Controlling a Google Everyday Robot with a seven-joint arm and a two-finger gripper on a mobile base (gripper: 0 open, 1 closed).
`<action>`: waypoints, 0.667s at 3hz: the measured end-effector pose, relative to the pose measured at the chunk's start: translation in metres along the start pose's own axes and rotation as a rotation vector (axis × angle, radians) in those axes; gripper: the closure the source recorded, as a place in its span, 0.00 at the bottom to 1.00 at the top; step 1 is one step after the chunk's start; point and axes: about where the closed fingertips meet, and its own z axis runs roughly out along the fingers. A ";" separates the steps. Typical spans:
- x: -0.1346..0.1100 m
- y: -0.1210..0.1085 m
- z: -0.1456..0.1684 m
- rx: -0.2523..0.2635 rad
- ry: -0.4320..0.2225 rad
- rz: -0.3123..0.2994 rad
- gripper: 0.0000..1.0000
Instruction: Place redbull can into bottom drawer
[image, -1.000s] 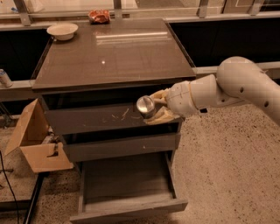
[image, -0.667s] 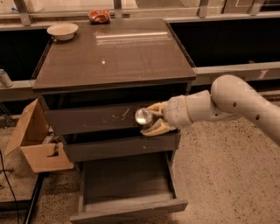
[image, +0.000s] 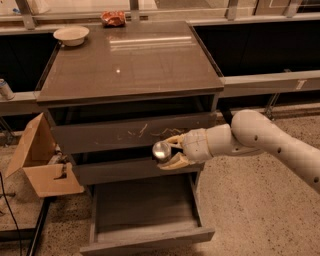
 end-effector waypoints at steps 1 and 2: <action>0.000 0.001 0.001 -0.002 0.002 -0.001 1.00; 0.052 0.010 0.014 -0.012 0.038 0.045 1.00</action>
Offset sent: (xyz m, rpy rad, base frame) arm 0.0170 -0.0265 -0.0872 -0.0600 0.0854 -0.0473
